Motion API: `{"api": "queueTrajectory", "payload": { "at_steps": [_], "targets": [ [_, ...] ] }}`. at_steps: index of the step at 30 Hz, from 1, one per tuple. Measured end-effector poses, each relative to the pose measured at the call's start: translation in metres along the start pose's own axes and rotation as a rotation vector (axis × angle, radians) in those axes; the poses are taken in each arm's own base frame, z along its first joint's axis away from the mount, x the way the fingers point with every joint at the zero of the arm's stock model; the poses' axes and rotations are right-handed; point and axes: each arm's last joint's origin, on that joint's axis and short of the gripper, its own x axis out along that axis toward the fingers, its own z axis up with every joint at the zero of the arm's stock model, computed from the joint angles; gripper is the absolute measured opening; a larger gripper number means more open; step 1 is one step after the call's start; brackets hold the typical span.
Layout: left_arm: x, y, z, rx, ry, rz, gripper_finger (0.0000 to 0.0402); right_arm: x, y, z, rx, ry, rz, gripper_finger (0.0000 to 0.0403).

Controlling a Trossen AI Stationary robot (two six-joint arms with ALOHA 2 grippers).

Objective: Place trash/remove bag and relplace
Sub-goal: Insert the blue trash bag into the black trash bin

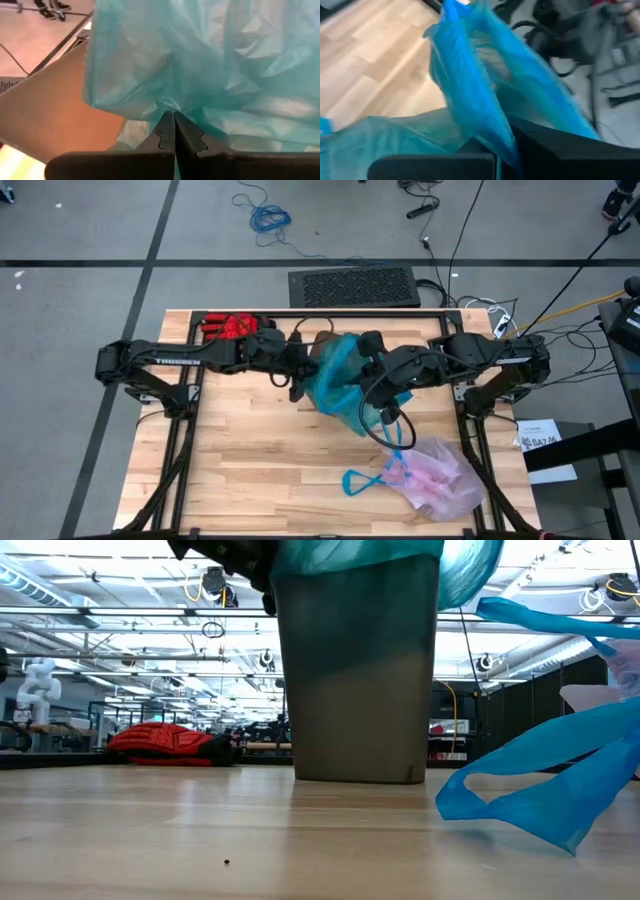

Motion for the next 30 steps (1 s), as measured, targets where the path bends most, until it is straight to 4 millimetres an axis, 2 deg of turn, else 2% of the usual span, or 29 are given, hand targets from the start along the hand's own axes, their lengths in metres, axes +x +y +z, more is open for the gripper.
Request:
{"api": "queueTrajectory", "payload": {
  "at_steps": [6,11,17,24,30],
  "targets": [
    [0.002,0.0,-0.001,-0.009,-0.043,0.0,0.0,0.002,-0.016,0.0,-0.014,0.024,-0.192,0.0],
    [-0.003,0.002,0.005,-0.001,-0.095,0.008,0.0,0.003,-0.037,0.002,0.039,-0.03,-0.313,0.0],
    [-0.012,0.014,0.008,0.019,-0.106,0.093,0.0,0.009,-0.061,-0.012,0.11,0.009,-0.385,0.0],
    [-0.04,0.026,0.018,0.052,-0.146,0.201,0.0,0.035,-0.061,-0.022,0.089,0.142,-0.368,0.0],
    [-0.083,0.015,0.025,0.082,-0.161,0.193,0.0,0.044,-0.056,-0.021,0.005,0.28,-0.491,0.0]
  ]
}}
